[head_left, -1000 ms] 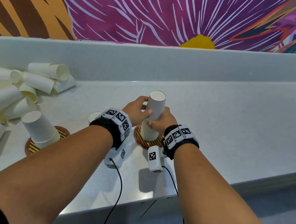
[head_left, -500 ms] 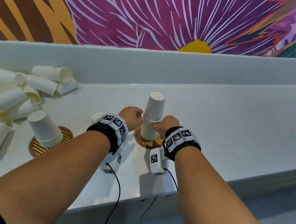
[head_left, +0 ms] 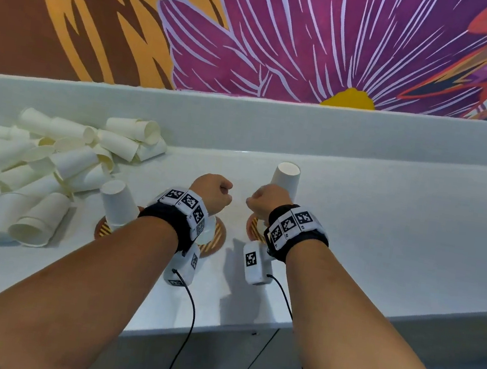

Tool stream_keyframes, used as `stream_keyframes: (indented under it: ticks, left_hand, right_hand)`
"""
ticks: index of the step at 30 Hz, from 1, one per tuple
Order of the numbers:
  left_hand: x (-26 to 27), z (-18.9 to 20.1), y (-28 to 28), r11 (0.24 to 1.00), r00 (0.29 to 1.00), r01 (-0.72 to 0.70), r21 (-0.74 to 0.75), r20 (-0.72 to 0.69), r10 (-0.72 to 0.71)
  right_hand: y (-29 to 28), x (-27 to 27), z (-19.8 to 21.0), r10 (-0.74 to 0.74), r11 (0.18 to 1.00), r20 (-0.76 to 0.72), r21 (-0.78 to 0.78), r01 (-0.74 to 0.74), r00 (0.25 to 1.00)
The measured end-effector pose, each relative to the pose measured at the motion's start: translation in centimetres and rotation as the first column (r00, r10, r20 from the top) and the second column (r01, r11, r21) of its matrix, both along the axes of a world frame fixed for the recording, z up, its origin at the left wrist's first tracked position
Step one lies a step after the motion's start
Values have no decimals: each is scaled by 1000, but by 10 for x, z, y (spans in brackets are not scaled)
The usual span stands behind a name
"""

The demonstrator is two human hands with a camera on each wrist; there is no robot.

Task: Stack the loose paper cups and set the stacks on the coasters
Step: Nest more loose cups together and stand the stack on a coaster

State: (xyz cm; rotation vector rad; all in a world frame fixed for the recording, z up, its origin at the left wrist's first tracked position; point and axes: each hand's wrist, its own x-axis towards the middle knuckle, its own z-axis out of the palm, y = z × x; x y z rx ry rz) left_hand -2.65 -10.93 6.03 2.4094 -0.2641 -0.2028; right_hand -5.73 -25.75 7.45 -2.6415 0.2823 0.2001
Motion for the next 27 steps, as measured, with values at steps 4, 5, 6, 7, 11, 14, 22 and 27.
stream_keyframes:
  ticks: [4, 5, 6, 7, 11, 14, 22, 27]
  left_hand:
    - [-1, 13, 34, 998, 997, -55, 13, 47, 54]
    - [0, 16, 46, 997, 996, -75, 12, 57, 74]
    - [1, 20, 58, 995, 993, -95, 6, 64, 94]
    - [2, 23, 68, 994, 991, -113, -3, 66, 113]
    - [9, 34, 117, 987, 982, -164, 5, 97, 162]
    - [18, 41, 157, 980, 974, -196, 41, 125, 189]
    - [42, 41, 258, 958, 956, -270, 100, 150, 253]
    - [59, 34, 314, 951, 955, -287, 115, 115, 274]
  right_hand:
    - [26, 10, 11, 44, 998, 57, 33, -46, 997]
    - [35, 13, 14, 61, 997, 66, 45, -64, 996]
    - [46, 17, 16, 78, 995, 78, 52, -82, 994]
    - [54, 19, 19, 91, 994, 91, 52, -96, 992]
    - [94, 31, 29, 146, 988, 126, 28, -151, 981]
    - [128, 42, 36, 189, 981, 151, 19, -194, 970]
    - [223, 73, 43, 226, 968, 203, 64, -243, 953]
    - [280, 90, 38, 243, 961, 232, 72, -265, 942]
